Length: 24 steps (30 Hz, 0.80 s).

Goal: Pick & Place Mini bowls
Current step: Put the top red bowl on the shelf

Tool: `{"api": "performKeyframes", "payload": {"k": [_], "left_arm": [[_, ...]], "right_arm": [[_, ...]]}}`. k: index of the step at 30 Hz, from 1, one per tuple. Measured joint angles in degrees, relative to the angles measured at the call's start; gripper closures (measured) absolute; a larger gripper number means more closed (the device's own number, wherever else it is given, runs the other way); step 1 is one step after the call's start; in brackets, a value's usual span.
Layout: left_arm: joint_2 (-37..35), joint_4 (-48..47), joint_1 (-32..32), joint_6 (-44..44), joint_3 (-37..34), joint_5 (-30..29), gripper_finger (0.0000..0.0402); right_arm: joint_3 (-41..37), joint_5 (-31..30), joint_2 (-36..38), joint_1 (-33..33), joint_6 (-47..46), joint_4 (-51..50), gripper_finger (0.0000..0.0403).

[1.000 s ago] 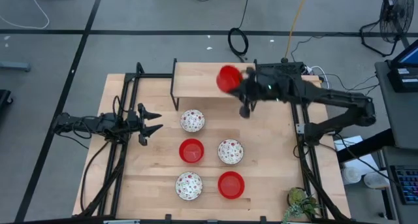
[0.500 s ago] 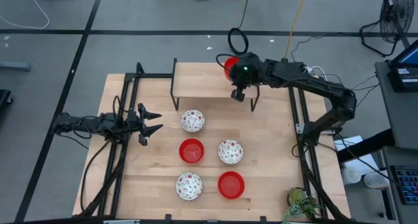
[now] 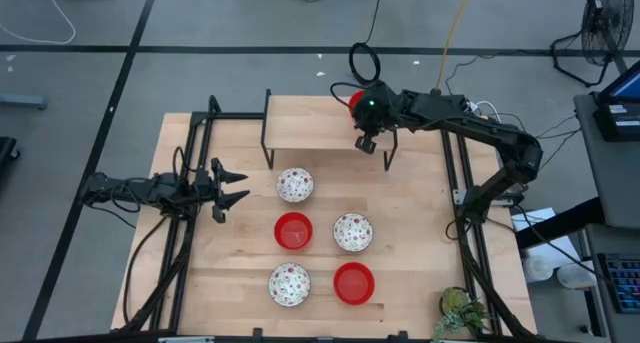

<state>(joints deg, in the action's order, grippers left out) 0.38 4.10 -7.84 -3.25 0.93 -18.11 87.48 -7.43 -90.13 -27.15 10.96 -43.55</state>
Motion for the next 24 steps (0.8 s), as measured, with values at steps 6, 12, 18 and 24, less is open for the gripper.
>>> {"api": "performKeyframes", "payload": {"k": [6, 12, 18, 24], "left_arm": [[0.00, 0.02, 0.00, 0.01, 0.00, 0.02, 0.0172], [-0.01, 0.01, 0.00, 0.01, -0.01, 0.02, 0.0172], [0.00, 0.00, 0.00, 0.00, 0.00, 0.00, 0.0172], [0.00, 0.00, 0.00, 0.00, 0.00, 0.00, 0.0172]], "right_arm": [[-3.18, -0.12, 0.09, -1.61, -1.28, 1.34, 0.0403], [-5.70, 0.04, 0.11, -1.78, -1.52, 2.63, 0.0403], [-6.88, -0.16, 0.17, -1.78, -1.90, 3.53, 0.0403], [-6.94, -0.15, 0.17, -1.76, -1.90, 3.43, 0.0403]]}}
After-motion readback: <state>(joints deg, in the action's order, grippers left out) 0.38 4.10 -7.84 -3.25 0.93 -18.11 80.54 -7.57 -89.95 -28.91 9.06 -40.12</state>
